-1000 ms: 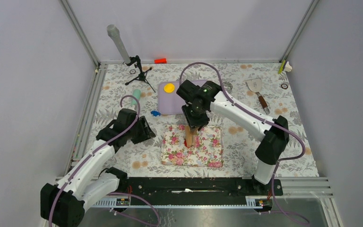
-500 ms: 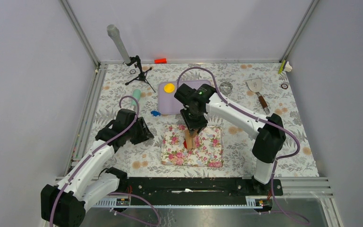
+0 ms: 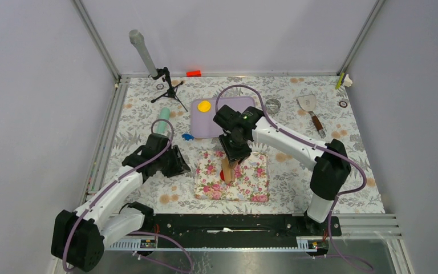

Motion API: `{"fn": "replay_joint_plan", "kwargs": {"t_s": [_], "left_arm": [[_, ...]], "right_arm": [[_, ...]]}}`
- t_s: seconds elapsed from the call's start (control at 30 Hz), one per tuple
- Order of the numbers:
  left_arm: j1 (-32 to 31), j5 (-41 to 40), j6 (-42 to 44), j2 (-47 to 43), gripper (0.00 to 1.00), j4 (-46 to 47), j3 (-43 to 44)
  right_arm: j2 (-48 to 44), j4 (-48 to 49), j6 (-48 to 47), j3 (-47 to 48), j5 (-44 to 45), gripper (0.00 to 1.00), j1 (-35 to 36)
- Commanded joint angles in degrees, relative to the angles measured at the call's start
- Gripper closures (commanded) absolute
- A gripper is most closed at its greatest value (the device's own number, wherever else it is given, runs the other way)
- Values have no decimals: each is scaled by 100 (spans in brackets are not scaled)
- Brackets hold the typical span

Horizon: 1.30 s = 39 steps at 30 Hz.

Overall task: Roll out the dumpling wrappers from the dough
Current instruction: Flatten out the dough on the work surface.

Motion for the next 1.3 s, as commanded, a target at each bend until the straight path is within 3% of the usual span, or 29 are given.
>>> {"fn": "replay_joint_plan", "kwargs": {"t_s": [0.0, 0.47, 0.7, 0.77, 1.27], "left_arm": [[-273, 213, -270, 256, 62, 571, -184], [-920, -214, -395, 1115, 65, 1483, -652], [-1186, -415, -418, 1520, 82, 1737, -693], [-1208, -445, -441, 1610, 100, 1755, -691], [-1219, -343, -561, 1739, 100, 1978, -872]], "right_arm": [[630, 164, -22, -491, 224, 100, 59], [1035, 26, -122, -142, 273, 100, 158], [1016, 105, 29, 198, -151, 100, 283], [967, 152, 86, 156, -190, 100, 296], [840, 758, 395, -128, -696, 100, 364]]}}
